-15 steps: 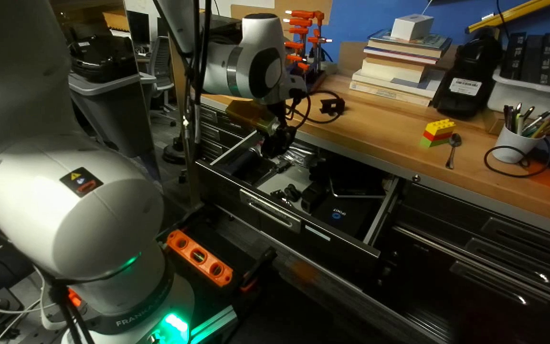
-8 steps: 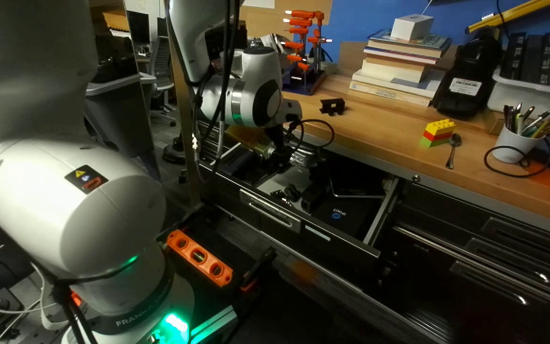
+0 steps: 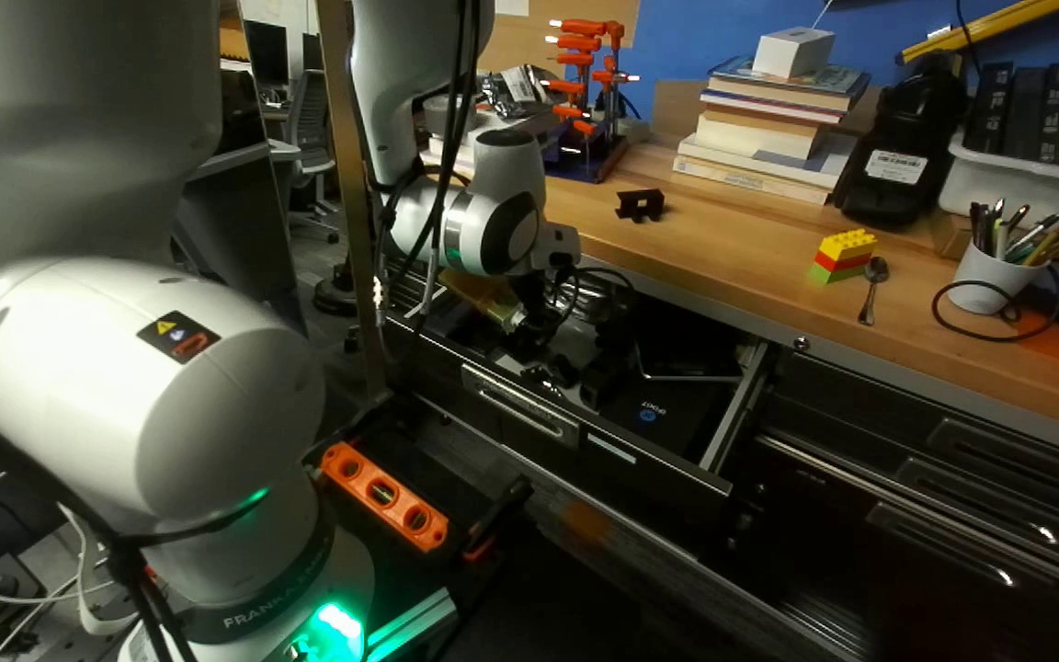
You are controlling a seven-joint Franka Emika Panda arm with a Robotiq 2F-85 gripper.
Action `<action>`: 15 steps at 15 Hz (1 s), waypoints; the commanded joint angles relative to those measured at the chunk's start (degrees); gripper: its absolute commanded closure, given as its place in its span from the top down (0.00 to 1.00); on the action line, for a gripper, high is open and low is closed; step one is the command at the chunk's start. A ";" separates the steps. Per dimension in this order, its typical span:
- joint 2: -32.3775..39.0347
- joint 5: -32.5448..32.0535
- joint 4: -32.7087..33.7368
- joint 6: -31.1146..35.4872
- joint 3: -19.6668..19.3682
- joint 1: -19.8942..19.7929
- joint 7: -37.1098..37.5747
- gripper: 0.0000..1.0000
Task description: Put the three black objects in the open drawer then close the drawer
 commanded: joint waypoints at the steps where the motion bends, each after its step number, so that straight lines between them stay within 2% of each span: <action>1: -0.29 3.80 0.66 -0.20 -0.96 2.00 -1.19 0.76; 3: -2.21 4.53 0.12 -0.89 -3.02 4.01 0.01 0.88; 4: -3.49 4.97 -0.11 -1.34 -3.75 4.55 0.42 0.98; 5: -4.97 5.38 -0.26 -2.10 -4.64 5.15 0.83 1.00; 8: -10.93 4.74 0.80 -6.82 -7.88 7.31 2.91 1.00; 10: -14.01 1.81 2.97 -10.47 -9.81 8.32 6.24 1.00; 15: -17.59 -0.99 13.48 -21.19 -4.71 3.15 12.12 1.00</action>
